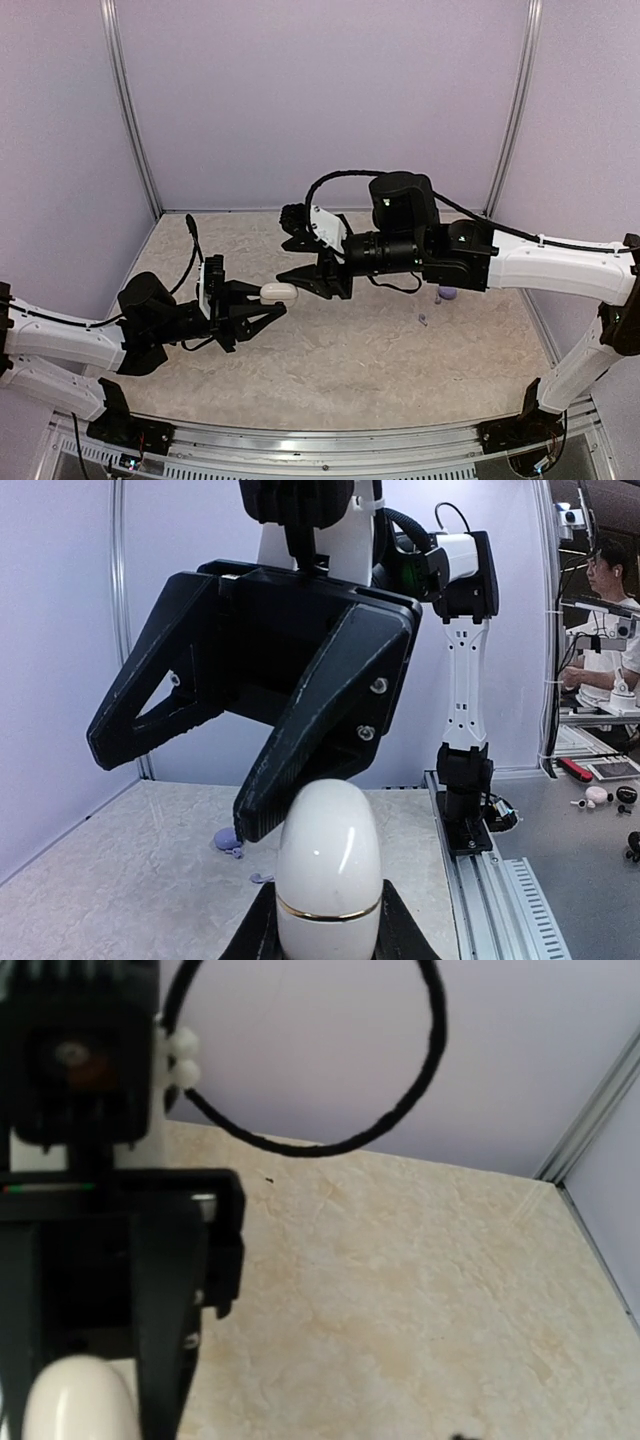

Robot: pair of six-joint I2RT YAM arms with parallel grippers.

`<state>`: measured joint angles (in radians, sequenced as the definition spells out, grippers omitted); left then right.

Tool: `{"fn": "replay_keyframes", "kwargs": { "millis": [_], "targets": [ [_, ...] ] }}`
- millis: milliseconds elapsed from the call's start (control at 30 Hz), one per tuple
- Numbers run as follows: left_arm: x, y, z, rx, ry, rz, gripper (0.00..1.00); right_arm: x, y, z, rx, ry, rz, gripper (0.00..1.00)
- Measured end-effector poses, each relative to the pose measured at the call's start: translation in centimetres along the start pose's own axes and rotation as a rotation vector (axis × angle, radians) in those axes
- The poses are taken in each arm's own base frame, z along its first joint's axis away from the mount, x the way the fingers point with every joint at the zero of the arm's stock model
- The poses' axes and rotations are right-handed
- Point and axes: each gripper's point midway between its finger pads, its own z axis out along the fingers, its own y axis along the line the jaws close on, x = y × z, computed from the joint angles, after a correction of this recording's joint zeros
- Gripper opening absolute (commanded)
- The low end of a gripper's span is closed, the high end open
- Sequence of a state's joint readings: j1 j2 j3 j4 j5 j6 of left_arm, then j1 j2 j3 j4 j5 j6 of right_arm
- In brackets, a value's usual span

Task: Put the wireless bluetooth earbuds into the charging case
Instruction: Close the charging case with the earbuds, then place the charging case with the earbuds at the center of the board.

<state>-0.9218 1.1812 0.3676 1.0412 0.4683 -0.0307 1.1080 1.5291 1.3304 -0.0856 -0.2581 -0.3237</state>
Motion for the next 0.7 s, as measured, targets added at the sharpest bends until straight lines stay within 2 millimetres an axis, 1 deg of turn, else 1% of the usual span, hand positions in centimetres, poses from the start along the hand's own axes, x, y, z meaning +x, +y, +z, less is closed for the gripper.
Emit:
{"fn": "replay_keyframes", "kwargs": {
  "millis": [67, 100, 167, 233, 300, 367, 467, 600, 700],
  "targets": [
    [0.0, -0.1, 0.0, 0.004, 0.0, -0.003, 0.03, -0.1, -0.2, -0.1, 0.003, -0.004, 0.009, 0.67],
    [0.0, -0.1, 0.0, 0.003, 0.0, -0.006, 0.03, -0.2, -0.3, -0.2, 0.006, -0.009, 0.012, 0.72],
    [0.0, -0.1, 0.0, 0.004, 0.0, -0.01, 0.03, -0.4, -0.7, -0.3, 0.015, -0.018, 0.03, 0.87],
    [0.2, 0.1, 0.0, -0.004, 0.005, -0.018, 0.03, -0.8, -1.3, -0.5, 0.027, -0.04, 0.053, 0.98],
    [0.4, 1.1, -0.1, -0.046, 0.009, -0.032, 0.03, -1.4, -1.9, -0.9, 0.028, -0.064, 0.09, 0.99],
    [0.6, 2.6, -0.4, -0.099, 0.015, -0.05, 0.02, -2.1, -2.4, -1.3, 0.025, -0.098, 0.12, 0.99],
    [1.7, 5.4, -0.8, -0.197, 0.042, -0.103, 0.02, -4.0, -4.1, -2.3, 0.037, -0.174, 0.187, 0.99],
    [2.8, 9.8, -0.4, -0.331, 0.097, -0.171, 0.02, -7.1, -7.5, -4.2, 0.072, -0.307, 0.306, 1.0],
    [3.8, 13.9, 0.2, -0.431, 0.146, -0.222, 0.02, -8.9, -9.2, -5.7, 0.071, -0.408, 0.392, 1.0]
  ]
}}
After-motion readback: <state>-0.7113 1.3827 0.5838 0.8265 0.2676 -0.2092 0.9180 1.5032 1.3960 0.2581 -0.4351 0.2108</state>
